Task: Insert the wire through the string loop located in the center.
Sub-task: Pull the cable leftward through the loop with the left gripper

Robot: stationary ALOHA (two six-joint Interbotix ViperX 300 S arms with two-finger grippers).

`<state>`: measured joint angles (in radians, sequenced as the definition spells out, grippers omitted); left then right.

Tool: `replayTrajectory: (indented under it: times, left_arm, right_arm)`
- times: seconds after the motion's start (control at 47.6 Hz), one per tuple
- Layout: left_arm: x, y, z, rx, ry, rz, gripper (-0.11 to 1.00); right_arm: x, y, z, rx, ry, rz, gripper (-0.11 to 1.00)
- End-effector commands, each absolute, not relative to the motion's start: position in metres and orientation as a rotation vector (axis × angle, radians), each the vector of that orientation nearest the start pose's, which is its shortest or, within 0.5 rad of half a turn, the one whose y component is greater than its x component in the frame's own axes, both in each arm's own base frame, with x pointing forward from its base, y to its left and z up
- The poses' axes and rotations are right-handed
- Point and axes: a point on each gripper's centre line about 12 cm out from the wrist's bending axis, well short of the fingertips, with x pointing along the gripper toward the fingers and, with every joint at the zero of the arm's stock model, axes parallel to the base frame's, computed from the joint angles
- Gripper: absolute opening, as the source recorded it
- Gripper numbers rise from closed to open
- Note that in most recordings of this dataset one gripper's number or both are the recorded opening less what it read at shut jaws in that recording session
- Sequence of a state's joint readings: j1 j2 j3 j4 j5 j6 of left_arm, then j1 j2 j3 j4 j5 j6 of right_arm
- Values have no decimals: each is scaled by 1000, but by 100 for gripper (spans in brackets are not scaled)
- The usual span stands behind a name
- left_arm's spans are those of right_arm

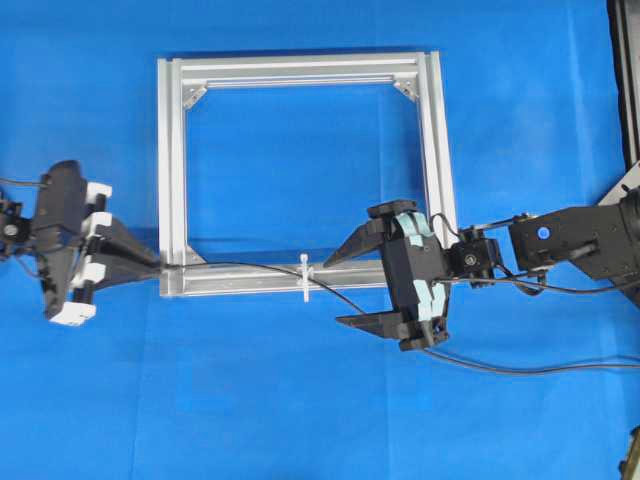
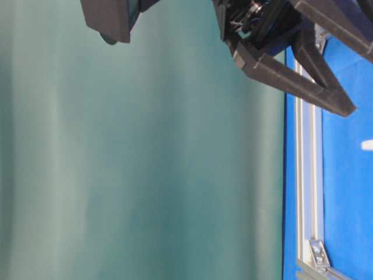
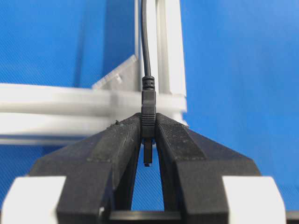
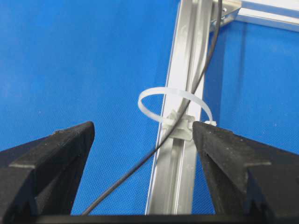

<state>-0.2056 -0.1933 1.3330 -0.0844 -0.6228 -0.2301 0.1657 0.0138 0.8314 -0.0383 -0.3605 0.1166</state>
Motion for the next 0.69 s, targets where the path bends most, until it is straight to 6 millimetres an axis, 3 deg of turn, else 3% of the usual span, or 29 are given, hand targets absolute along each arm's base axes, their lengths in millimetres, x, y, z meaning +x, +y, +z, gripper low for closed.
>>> replayTrajectory:
  times: [0.0, 0.189, 0.567, 0.609, 0.672]
  left_arm:
    - [220, -44, 106, -220, 517, -99, 8]
    - [214, -44, 99, -197, 592, -96, 8]
    - [219, -45, 103, -163, 577, -111, 9]
    - [220, -45, 104, -170, 573, -107, 13]
    - [220, -43, 105, -174, 569, -100, 31]
  right_arm:
    - [366, 63, 162, 48, 444, 159, 77]
    - [366, 63, 162, 48, 444, 159, 77]
    - [366, 63, 162, 48, 445, 158, 77]
    - [366, 63, 161, 48, 447, 158, 77]
    - [366, 63, 162, 48, 445, 158, 77]
